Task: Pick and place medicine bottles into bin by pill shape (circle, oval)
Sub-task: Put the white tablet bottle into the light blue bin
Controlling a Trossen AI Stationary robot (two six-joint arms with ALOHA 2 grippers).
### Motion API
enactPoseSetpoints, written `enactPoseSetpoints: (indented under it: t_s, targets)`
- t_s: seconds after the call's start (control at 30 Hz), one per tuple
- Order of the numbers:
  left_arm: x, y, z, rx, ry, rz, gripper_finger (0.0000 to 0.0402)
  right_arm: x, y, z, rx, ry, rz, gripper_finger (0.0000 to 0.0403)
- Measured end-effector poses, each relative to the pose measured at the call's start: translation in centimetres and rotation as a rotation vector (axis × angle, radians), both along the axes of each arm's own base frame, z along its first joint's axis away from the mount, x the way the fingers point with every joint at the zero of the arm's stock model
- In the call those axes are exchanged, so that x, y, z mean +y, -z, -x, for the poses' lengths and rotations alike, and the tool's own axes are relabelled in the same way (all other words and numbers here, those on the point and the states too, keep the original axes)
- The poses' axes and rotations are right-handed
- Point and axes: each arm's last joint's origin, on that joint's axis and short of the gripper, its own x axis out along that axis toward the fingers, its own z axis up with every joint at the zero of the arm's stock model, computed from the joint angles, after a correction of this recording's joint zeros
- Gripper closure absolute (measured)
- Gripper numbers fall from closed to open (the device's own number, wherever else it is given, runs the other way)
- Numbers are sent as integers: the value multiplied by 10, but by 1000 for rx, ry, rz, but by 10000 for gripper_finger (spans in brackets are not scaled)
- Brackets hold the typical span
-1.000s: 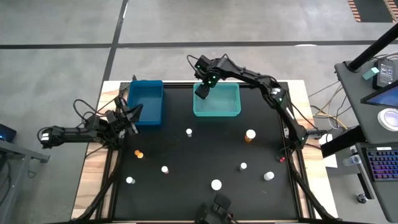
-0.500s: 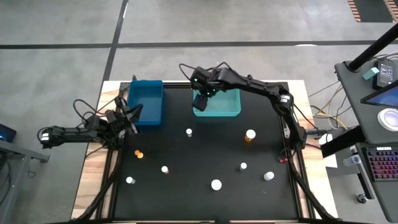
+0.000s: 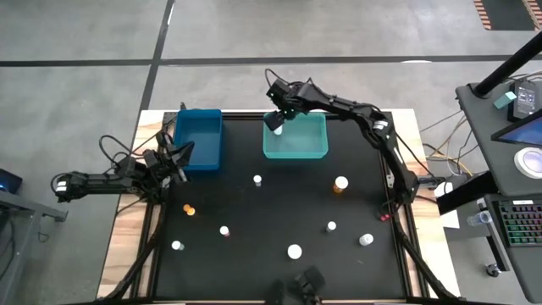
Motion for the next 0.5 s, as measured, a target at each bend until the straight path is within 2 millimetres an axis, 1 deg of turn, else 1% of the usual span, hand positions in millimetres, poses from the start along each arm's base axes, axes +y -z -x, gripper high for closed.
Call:
enactPoseSetpoints:
  t_s: [0.13,0.3,0.5]
  targets:
    - [0,0,0,0,0,0,401,-1,12,-4,1,-16,-35,174]
    - [0,0,0,0,0,0,401,3,12,-9,-27,-31,-29,168]
    - [0,0,0,1,-1,-1,401,3,20,-10,-20,-23,-10,167]
